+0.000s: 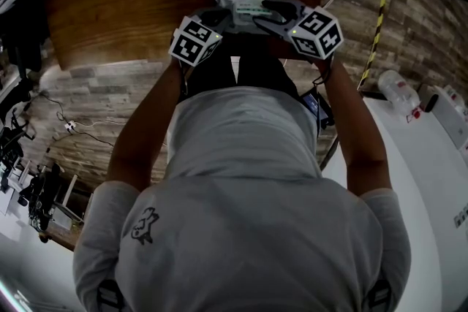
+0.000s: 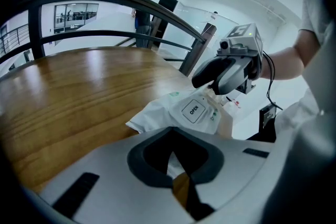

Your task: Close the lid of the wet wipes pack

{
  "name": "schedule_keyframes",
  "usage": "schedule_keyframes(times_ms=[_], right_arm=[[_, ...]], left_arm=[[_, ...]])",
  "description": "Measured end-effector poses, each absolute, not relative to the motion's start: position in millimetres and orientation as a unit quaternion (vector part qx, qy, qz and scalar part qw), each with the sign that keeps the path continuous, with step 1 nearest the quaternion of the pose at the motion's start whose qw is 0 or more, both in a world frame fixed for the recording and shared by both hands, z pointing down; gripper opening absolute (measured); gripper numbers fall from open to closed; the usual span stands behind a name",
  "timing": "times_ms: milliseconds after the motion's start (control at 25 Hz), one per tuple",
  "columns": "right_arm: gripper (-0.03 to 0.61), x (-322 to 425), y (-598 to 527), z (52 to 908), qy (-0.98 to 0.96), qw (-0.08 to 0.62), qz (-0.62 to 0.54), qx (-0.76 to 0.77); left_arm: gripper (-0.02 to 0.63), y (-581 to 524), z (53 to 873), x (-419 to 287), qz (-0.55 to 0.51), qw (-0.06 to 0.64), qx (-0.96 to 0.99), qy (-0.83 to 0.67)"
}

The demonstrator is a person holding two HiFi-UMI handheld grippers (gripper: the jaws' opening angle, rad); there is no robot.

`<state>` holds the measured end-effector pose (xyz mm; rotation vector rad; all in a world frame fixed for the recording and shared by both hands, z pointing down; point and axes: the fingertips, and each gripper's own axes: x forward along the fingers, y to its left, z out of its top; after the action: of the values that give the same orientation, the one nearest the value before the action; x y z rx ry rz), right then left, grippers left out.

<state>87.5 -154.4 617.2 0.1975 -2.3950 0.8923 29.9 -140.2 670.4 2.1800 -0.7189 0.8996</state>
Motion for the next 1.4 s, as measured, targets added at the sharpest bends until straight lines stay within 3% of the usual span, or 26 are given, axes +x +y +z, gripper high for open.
schedule_keyframes(times_ms=[1400], right_arm=[[0.210,82.7,-135.6,645.9,-0.882,0.348,0.301,0.103]], left_arm=[[0.012,-140.9,666.4,30.2,0.335,0.332,0.836,-0.281]])
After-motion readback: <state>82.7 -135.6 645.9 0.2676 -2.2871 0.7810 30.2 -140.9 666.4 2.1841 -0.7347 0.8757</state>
